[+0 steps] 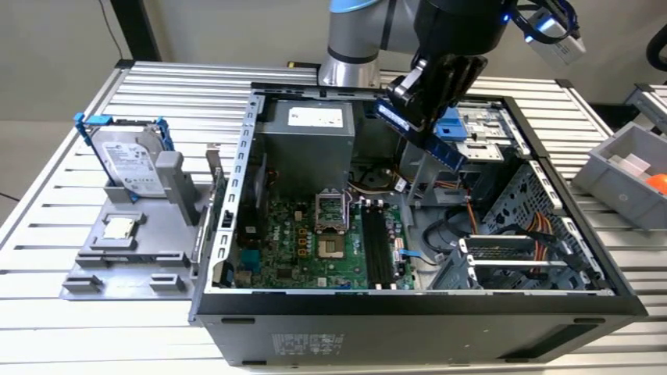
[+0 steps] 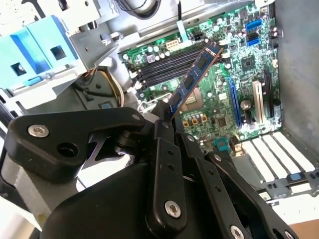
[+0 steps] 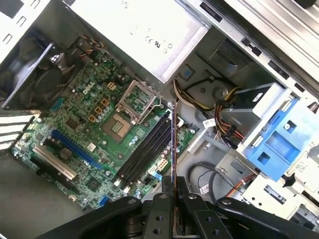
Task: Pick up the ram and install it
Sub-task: 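Insert the ram into the slot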
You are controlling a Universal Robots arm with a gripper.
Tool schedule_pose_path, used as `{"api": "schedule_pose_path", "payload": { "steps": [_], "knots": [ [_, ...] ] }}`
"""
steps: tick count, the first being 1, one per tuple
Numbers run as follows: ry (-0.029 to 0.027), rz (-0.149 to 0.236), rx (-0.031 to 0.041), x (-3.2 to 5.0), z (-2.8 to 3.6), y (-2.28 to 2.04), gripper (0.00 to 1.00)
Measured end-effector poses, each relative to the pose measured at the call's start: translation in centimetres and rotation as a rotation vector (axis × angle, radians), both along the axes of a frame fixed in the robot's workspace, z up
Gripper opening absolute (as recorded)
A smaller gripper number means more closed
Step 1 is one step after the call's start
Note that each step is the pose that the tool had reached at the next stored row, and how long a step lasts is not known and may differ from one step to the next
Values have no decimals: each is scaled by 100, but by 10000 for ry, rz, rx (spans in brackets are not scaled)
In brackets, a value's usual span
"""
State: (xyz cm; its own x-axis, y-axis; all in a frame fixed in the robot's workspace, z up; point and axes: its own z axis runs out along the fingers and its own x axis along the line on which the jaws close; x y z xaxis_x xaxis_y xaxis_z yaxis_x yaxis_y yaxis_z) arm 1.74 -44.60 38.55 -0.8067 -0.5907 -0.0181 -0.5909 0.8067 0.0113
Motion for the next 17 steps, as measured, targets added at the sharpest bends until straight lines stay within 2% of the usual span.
{"api": "schedule_pose_path", "payload": {
  "steps": [17],
  "knots": [
    [0, -1563, 0, 0, 0, 0, 0]
  ]
}}
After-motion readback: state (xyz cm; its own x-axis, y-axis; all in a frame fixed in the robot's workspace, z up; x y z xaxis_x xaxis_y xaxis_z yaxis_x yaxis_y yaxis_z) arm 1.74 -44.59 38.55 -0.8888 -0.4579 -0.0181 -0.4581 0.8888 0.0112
